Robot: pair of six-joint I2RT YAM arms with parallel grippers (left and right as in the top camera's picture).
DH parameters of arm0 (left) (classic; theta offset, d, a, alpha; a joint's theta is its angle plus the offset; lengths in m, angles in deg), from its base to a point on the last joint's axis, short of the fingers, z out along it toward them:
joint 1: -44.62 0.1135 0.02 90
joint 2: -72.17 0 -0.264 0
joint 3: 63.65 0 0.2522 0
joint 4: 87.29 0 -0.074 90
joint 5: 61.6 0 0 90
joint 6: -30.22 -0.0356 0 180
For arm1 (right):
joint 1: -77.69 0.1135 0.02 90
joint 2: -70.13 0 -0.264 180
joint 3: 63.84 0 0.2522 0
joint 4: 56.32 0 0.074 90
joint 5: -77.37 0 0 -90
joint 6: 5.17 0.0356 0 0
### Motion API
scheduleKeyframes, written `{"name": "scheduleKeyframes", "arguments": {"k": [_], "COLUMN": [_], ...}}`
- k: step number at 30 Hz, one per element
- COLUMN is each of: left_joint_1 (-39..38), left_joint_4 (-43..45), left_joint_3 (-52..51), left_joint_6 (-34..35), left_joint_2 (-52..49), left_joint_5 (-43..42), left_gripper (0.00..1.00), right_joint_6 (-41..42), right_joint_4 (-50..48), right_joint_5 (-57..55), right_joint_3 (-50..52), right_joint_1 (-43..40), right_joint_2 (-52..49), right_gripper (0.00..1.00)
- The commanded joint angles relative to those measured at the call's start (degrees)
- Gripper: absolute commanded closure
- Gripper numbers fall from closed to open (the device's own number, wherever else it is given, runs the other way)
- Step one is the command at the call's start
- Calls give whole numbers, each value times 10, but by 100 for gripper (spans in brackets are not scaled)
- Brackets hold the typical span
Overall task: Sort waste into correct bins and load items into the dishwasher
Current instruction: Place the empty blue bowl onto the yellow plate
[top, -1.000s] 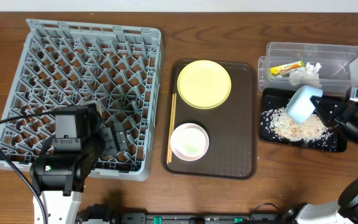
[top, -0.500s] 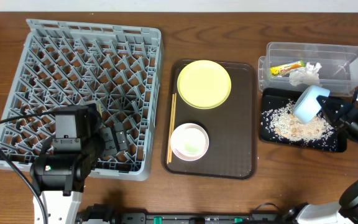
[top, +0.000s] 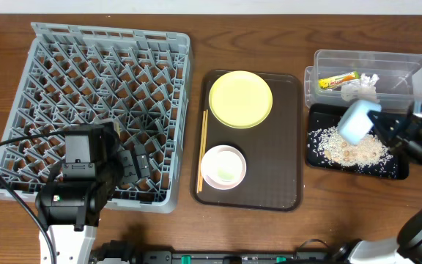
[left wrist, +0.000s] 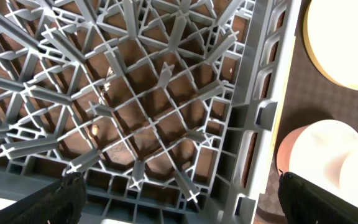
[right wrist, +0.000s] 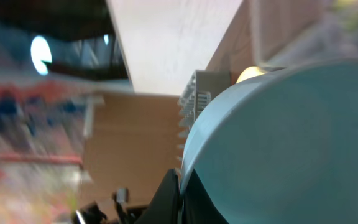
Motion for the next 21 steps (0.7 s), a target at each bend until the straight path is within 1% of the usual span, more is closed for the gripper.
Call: {"name": "scheduleKeyframes", "arguments": {"k": [1, 3, 5, 8, 11, 13, 16, 18, 21], "left_joint_1": [-2, -2, -2, -2, -2, -2, -2, -2, -2], "left_joint_4": [-1, -1, -1, -1, -1, -1, -1, -1, -1], "left_joint_3": [11, 11, 11, 11, 11, 11, 11, 11, 11], "left_joint_6": [-5, -5, -5, -5, -5, -5, -5, -5, -5], "left_joint_2": [2, 2, 2, 2, 2, 2, 2, 2, 2], "left_joint_5": [5, 5, 5, 5, 5, 5, 5, 5, 5], "left_gripper": [2, 2, 2, 2, 2, 2, 2, 2, 2], "right_joint_6": [0, 30, 63, 111, 128, 120, 79, 57, -6], "right_joint_4": [-45, -91, -159, -283, -344, -356, -347, -318, -230], "right_joint_5": [26, -1, -35, -95, -170, -251, -342, -400, -506], "right_joint_3": [-13, -20, -24, -24, -24, -25, -39, -58, -104], "right_joint_1": [59, 101, 154, 257, 338, 390, 448, 475, 516], "right_joint_2": [64, 90, 115, 135, 132, 130, 123, 119, 105], "right_gripper": [99, 99, 99, 99, 99, 99, 99, 99, 99]}}
